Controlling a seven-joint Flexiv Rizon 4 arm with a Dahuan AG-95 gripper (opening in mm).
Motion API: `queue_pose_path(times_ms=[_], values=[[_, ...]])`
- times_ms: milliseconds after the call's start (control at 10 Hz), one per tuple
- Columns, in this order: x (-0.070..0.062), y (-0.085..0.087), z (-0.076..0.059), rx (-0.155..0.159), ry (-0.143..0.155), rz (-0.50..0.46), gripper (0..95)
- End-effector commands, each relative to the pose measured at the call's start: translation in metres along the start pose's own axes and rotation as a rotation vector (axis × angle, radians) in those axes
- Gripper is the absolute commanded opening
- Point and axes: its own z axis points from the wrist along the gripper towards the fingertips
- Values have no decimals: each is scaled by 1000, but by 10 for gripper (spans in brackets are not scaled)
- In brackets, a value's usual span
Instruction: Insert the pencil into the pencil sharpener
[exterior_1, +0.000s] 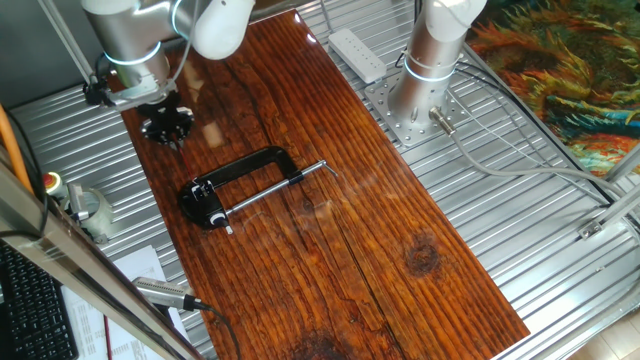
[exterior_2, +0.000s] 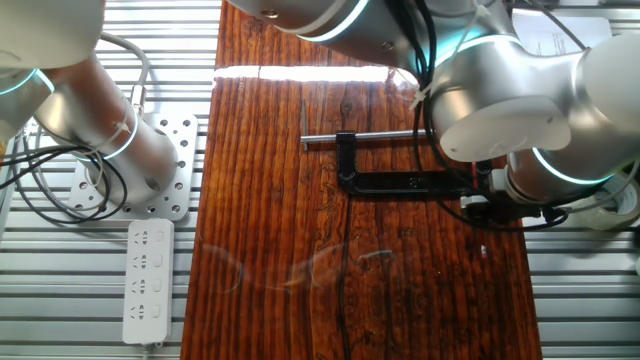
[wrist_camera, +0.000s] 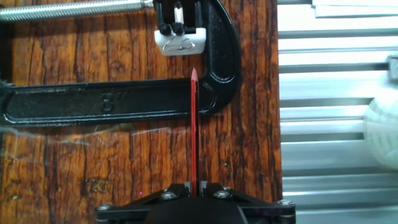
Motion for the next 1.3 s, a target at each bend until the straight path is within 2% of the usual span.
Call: queue_pose_path(times_ms=[100,300,500,800,1300], values=[[-2,2,2,2,-5,11,0],[-4,3,1,2,-7,15,0],[-5,3,0,2,-22,25,0],[-9,2,3,4,-26,31,0],[-10,8,8,5,-49,38,0]])
